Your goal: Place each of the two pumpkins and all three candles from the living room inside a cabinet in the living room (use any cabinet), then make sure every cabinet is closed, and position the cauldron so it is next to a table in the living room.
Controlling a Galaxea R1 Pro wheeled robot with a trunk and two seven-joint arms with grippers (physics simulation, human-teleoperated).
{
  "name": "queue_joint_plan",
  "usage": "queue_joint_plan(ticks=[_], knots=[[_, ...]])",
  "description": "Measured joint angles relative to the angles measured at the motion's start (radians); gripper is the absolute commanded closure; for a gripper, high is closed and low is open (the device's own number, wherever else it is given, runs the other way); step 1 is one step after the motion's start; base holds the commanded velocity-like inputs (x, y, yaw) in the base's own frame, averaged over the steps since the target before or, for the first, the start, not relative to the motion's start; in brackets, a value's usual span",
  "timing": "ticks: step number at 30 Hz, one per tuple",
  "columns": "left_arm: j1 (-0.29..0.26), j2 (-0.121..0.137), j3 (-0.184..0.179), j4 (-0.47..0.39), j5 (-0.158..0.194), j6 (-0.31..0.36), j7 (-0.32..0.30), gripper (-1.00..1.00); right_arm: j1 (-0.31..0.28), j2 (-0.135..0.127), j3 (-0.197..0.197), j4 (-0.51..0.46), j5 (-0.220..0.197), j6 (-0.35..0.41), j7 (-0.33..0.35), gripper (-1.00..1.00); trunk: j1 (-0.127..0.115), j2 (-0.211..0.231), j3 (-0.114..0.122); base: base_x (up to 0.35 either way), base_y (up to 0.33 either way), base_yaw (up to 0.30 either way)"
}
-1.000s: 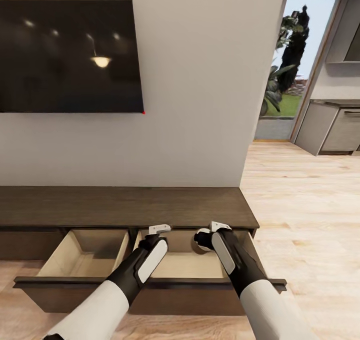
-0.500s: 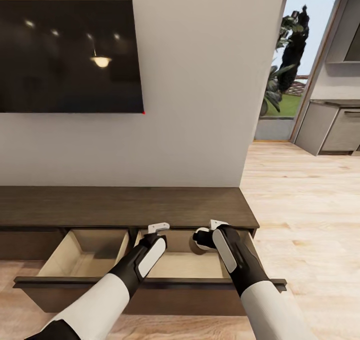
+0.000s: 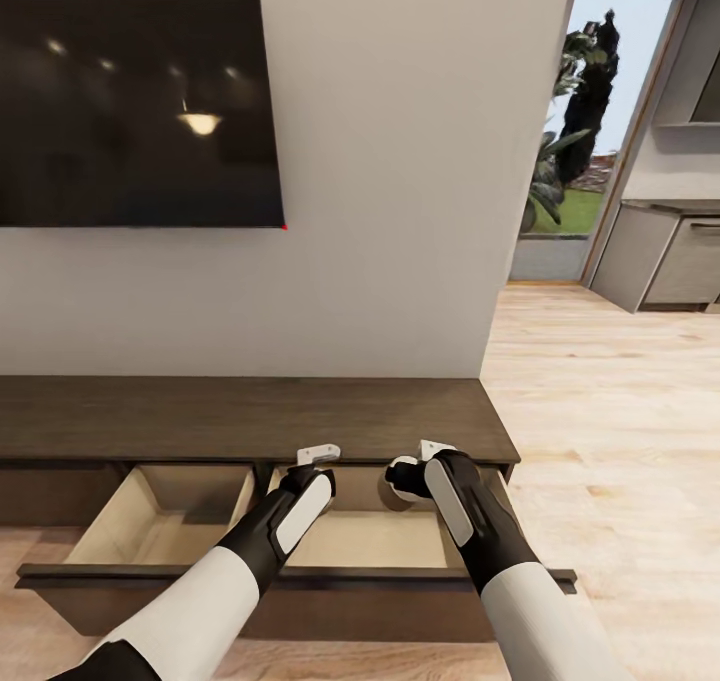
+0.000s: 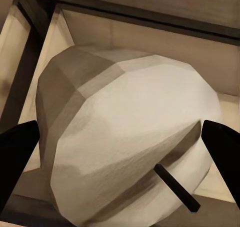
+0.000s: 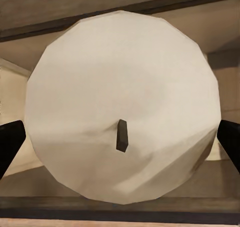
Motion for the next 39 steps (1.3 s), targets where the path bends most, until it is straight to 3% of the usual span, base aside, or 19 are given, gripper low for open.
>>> queue_joint_plan(ticks=[16,24,30,39], knots=[[0.000,0.000,-0.002,-0.001,0.000,-0.005,0.002,1.00,-0.001,0.000,0.000,0.004,-0.001,0.002,0.000,1.00,0.000,0.000,0.000,0.085,0.000,0.000],[0.000,0.000,-0.003,-0.001,0.001,0.013,0.013,1.00,-0.011,-0.004,0.000,0.024,-0.001,0.005,-0.002,1.00,0.031,-0.056,-0.025,0.000,0.000,0.000],[0.000,0.000,-0.005,-0.028,0.000,0.048,0.015,1.00,-0.012,-0.028,-0.001,0.040,0.000,0.005,0.000,1.00,0.054,-0.098,-0.044,0.000,0.000,0.000],[0.000,0.000,-0.005,-0.036,0.001,0.063,0.015,1.00,-0.013,-0.030,0.000,0.044,-0.001,0.005,-0.001,1.00,0.088,-0.161,-0.072,0.000,0.000,0.000]])
